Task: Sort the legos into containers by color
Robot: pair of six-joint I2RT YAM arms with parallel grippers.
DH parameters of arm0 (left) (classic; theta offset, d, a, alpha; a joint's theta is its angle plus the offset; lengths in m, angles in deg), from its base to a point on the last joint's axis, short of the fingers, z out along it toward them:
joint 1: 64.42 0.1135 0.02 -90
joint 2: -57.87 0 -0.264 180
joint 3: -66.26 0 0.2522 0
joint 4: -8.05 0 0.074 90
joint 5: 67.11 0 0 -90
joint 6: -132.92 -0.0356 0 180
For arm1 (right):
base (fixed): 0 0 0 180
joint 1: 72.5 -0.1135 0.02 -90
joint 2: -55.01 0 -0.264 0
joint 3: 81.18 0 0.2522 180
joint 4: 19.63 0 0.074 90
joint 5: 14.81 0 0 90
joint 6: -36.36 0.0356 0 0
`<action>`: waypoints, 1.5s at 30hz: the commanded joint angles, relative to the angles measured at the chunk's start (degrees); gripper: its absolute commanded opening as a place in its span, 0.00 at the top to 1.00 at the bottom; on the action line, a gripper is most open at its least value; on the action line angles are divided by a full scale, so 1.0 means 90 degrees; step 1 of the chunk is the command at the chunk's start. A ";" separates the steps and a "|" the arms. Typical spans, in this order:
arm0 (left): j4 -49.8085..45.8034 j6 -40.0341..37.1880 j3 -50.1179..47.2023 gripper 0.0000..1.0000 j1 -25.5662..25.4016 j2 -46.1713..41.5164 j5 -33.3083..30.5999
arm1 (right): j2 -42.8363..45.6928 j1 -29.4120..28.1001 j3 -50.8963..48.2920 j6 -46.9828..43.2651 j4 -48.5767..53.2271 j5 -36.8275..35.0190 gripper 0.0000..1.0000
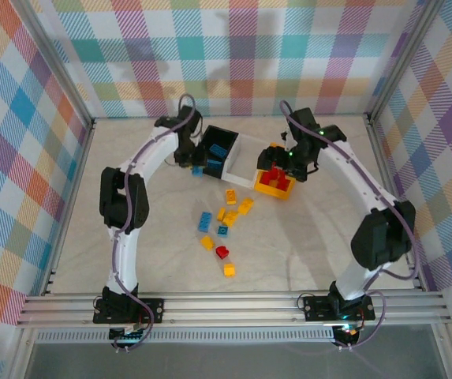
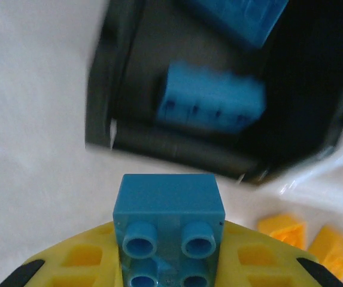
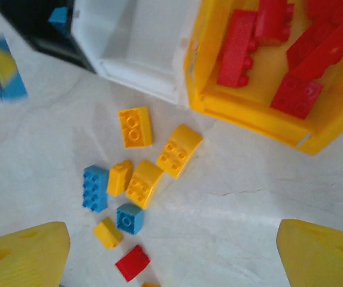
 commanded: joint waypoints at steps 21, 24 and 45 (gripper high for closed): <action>0.0195 0.0433 0.1683 0.33 -0.0313 0.0908 -0.0067 | -0.0056 -0.1139 -0.0738 -0.0571 0.0175 0.0552 0.10; 0.0093 0.0469 0.0959 0.32 -0.0335 0.0270 -0.0301 | -0.0116 -0.1660 -0.0850 -0.0735 0.0280 0.0568 0.11; 0.0313 0.0705 -0.5173 0.27 0.0015 -0.4345 -0.0919 | -0.1580 -0.4737 -0.1928 0.0572 -0.0613 -0.0110 0.10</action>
